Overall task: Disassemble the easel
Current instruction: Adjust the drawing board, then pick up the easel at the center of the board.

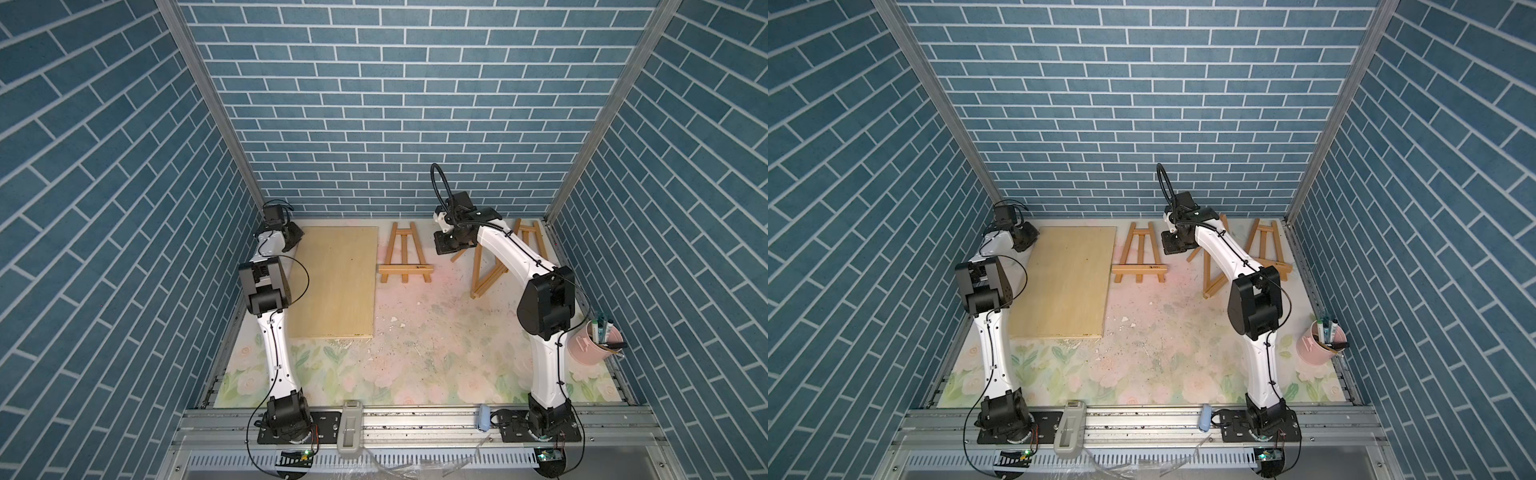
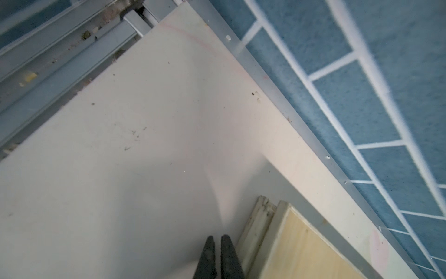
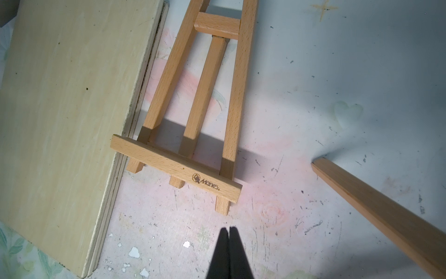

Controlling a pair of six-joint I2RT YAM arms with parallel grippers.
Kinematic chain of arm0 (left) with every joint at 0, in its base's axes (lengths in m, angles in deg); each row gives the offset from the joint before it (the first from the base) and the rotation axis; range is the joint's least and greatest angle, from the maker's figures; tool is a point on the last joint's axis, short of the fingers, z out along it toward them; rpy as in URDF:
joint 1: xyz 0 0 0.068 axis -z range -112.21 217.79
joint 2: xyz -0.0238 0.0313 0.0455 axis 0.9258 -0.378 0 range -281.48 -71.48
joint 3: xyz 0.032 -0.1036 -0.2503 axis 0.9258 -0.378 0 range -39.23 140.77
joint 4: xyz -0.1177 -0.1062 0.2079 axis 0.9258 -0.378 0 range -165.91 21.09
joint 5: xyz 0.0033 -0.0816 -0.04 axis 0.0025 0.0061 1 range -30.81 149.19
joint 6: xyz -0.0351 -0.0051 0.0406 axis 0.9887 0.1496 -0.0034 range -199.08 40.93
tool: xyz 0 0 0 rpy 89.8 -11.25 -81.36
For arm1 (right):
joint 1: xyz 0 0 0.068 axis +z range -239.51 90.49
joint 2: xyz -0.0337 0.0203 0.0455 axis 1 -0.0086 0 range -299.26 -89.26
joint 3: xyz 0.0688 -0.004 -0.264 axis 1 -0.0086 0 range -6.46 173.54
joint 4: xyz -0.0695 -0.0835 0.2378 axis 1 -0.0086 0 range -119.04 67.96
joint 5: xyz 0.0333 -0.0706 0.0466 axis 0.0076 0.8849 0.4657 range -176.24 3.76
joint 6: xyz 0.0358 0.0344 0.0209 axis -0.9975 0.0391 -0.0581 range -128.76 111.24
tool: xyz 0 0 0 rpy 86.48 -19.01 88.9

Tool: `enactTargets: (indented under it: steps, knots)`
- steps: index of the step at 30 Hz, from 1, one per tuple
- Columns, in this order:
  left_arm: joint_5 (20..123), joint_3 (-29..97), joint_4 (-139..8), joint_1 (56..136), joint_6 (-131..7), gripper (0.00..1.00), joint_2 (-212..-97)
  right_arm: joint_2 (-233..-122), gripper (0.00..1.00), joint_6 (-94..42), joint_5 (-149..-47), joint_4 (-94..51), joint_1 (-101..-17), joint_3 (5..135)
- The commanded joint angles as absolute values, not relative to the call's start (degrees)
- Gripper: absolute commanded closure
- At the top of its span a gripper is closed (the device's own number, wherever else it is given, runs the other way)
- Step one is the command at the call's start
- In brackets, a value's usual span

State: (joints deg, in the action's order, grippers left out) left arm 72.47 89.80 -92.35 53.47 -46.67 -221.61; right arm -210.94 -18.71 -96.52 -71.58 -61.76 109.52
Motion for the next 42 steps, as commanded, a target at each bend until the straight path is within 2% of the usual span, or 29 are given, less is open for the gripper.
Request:
enactTargets:
  steps: [1, 6, 11, 19, 27, 31, 35, 38, 42]
  knots:
    - [74.73, 89.24, -96.04, 55.39, -46.56, 0.89, -224.21, -211.86, 1.00, -16.47, -96.78, -73.30, -61.56, 111.14]
    - [72.93, 85.42, -94.35, 54.30, -45.29, 0.89, -221.40, -211.56, 1.00, -16.67, -96.74, -73.23, -61.51, 110.75]
    - [68.94, 76.39, -88.22, 52.23, -45.02, 0.88, -213.32, -210.10, 0.99, -16.42, -97.25, -71.59, -61.47, 109.26]
    - [67.08, 72.87, -89.26, 49.69, -50.88, 0.88, -202.04, -207.75, 0.94, -11.82, -105.45, -66.02, -60.55, 107.76]
    - [69.14, 60.94, -87.23, 50.60, -54.52, 0.87, -184.83, -200.09, 0.93, -10.36, -113.39, -56.91, -59.67, 104.51]
    - [70.98, 58.67, -91.00, 53.26, -56.74, 0.87, -176.87, -192.03, 0.89, -12.57, -109.36, -51.41, -60.42, 101.04]
    - [71.85, 59.47, -97.44, 58.17, -58.31, 0.86, -170.25, -186.43, 0.86, -13.69, -103.11, -55.80, -65.02, 102.82]
    - [70.01, 58.52, -100.18, 63.74, -59.38, 0.86, -165.14, -181.86, 0.84, -14.41, -104.82, -58.85, -71.05, 101.01]
    - [67.16, 53.52, -97.50, 72.69, -57.20, 0.84, -157.28, -174.02, 0.77, -14.78, -109.98, -56.47, -80.36, 88.05]
